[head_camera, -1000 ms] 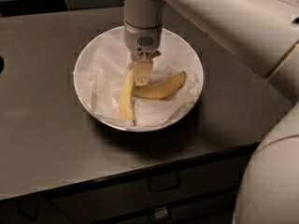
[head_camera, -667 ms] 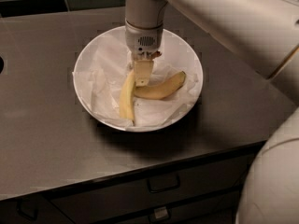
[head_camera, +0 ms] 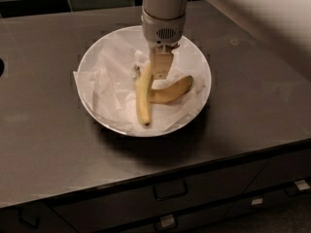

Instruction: Pick banana from white bowl

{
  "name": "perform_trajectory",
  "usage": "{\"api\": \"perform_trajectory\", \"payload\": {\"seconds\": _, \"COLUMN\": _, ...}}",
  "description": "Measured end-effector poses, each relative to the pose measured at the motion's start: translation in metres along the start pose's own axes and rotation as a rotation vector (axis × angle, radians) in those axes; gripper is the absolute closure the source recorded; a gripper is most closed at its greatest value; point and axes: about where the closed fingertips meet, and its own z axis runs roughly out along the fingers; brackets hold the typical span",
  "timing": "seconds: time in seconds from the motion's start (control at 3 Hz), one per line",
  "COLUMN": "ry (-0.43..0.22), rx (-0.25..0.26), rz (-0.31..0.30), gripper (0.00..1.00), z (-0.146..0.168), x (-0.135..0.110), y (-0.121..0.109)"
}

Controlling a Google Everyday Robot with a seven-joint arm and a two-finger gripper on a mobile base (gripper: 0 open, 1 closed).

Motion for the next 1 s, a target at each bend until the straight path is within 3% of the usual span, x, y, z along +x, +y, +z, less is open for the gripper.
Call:
{"api": "perform_trajectory", "payload": {"seconds": 0.33, "ry": -0.058, "rx": 0.089, "rz": 0.012, "gripper": 1.0, "z": -0.028, "x": 0.024, "y": 0.005}}
{"api": "perform_trajectory", "payload": {"seconds": 1.0, "ry": -0.29, "rx": 0.266, "rz": 0.007, "gripper": 1.0, "z": -0.086, "x": 0.08, "y": 0.022}}
